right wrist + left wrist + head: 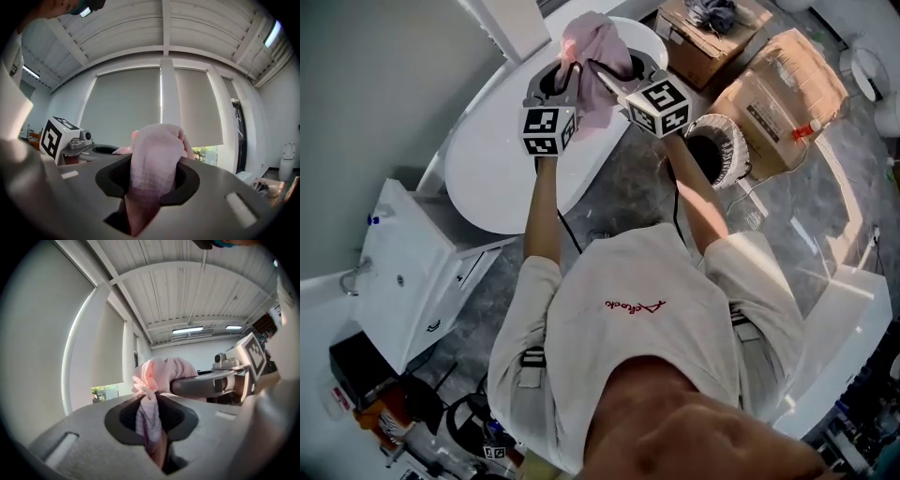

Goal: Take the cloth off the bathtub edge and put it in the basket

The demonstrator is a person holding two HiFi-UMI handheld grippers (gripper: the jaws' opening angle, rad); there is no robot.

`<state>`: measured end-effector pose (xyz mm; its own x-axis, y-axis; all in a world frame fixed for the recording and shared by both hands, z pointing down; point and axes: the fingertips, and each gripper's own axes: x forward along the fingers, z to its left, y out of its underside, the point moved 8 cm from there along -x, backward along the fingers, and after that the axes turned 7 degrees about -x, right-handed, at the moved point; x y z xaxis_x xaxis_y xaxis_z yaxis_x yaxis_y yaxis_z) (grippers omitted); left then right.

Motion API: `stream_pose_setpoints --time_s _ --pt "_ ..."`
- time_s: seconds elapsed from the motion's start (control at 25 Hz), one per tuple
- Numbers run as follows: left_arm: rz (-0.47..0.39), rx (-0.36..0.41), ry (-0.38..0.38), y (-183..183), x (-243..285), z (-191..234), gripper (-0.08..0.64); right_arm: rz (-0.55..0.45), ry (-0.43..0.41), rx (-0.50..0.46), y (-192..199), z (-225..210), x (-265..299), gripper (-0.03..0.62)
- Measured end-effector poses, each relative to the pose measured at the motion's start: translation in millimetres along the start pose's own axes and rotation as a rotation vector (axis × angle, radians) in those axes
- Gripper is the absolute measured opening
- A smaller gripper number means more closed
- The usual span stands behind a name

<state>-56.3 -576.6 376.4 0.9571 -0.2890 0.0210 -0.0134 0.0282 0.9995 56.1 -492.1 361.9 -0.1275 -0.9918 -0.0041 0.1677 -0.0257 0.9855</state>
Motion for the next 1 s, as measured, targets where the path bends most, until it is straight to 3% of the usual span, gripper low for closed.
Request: stream_pose_setpoints --time_s 0.52,1.0 --pt "-0.015 0.025 0.281 -13.0 142.6 -166.9 0.054 0.017 0.298 -0.031 8.1 -134.8 -164.4 0.143" --pt "-0.006 0.028 0.534 -7.3 222.6 -315.0 0.054 0.064 0.553 -0.033 23.0 -203.4 -309.9 0.144"
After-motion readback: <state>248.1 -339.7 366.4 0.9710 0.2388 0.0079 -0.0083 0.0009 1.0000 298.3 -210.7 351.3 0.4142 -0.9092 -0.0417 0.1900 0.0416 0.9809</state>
